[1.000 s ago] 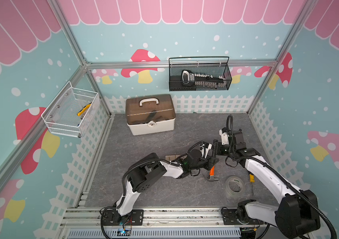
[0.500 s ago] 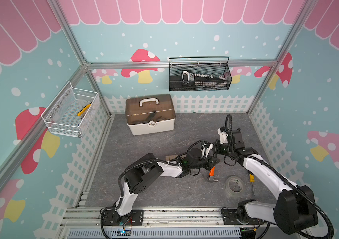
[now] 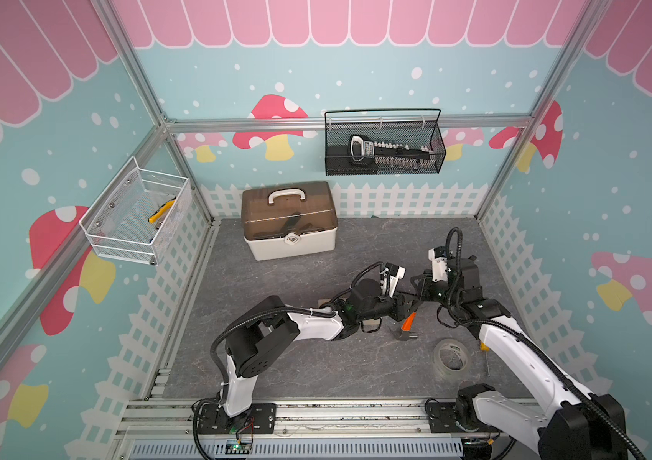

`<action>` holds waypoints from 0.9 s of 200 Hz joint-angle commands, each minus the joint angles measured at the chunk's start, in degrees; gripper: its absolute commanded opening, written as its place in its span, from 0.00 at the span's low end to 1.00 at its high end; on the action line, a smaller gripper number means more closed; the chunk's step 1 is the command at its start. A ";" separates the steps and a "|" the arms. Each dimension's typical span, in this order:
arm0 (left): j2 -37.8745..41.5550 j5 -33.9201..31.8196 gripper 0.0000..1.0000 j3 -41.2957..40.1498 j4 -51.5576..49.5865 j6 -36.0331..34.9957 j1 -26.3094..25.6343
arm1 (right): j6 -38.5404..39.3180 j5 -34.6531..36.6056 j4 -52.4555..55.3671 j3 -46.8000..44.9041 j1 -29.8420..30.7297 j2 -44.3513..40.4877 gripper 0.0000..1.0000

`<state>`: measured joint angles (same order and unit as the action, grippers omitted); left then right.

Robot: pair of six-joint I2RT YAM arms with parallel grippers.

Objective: Use a claw hammer to pull out a nail
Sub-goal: Pick up the hammer at the center of the board, then remove the nail from the mounting plate.

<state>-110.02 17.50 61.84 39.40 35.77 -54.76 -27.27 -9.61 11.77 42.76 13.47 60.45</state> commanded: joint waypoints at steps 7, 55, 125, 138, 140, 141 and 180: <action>5.94 -0.86 0.41 -4.31 0.34 -1.15 1.62 | 1.02 2.73 -4.13 1.67 -0.21 -3.93 0.00; 19.43 -2.60 0.42 -15.26 -1.90 0.17 6.61 | 3.83 3.77 -3.70 3.77 0.19 -5.47 0.00; 38.97 -9.49 0.42 -22.63 -24.47 3.31 16.53 | 11.30 13.14 -1.17 9.42 8.76 -6.79 0.00; 42.07 -9.13 0.42 -25.23 -26.07 3.75 18.95 | 13.26 18.16 -0.57 10.96 12.80 -6.18 0.00; 42.62 -9.32 0.42 -25.53 -26.46 3.95 19.40 | 13.50 18.93 -0.49 11.23 13.44 -6.03 0.00; 42.88 -9.36 0.42 -25.71 -26.78 4.09 19.55 | 13.57 19.36 -0.42 11.39 13.83 -5.99 0.00; 49.19 -8.35 0.43 -30.56 -32.52 9.29 26.59 | 14.44 28.52 -0.36 14.49 23.59 -2.18 0.00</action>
<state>-63.48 9.19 33.23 14.11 40.64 -31.38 -15.09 10.59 14.52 54.04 33.04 56.66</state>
